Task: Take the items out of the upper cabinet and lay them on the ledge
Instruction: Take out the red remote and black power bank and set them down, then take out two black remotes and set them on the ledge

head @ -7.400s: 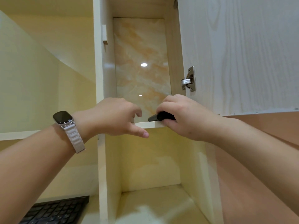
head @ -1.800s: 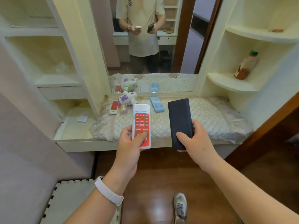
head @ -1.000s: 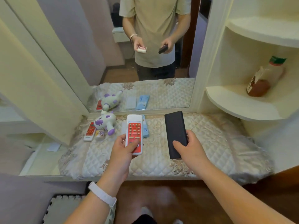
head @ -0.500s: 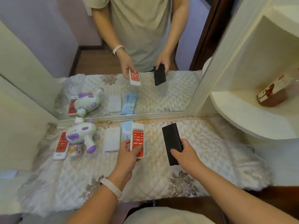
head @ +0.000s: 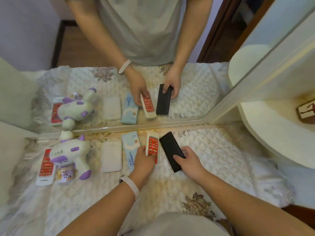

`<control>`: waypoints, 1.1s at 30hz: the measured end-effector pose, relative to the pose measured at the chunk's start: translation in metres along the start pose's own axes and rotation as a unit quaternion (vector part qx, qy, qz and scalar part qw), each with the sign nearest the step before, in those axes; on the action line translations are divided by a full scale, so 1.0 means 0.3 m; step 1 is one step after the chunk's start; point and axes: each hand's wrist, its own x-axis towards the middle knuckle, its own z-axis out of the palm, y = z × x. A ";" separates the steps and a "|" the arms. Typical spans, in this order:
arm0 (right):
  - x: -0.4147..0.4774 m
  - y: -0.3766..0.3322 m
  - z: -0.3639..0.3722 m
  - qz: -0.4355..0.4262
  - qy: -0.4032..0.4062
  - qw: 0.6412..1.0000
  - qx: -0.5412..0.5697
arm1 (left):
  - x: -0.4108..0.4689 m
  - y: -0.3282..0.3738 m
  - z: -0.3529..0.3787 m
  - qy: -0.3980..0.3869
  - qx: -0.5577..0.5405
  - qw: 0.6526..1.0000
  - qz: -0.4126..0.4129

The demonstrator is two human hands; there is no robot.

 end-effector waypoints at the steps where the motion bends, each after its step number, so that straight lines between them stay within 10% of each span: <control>1: 0.016 0.006 0.003 0.000 -0.001 1.000 0.001 | 0.006 0.000 0.014 0.002 -0.008 1.000 -0.003; 21: 0.115 0.024 -0.187 -0.135 -0.085 0.939 -0.305 | -0.141 0.024 0.098 0.059 0.227 0.971 0.052; 33: -0.017 -0.124 -0.289 -0.405 -0.174 0.720 -0.536 | -0.456 -0.028 0.097 0.187 0.452 0.846 0.212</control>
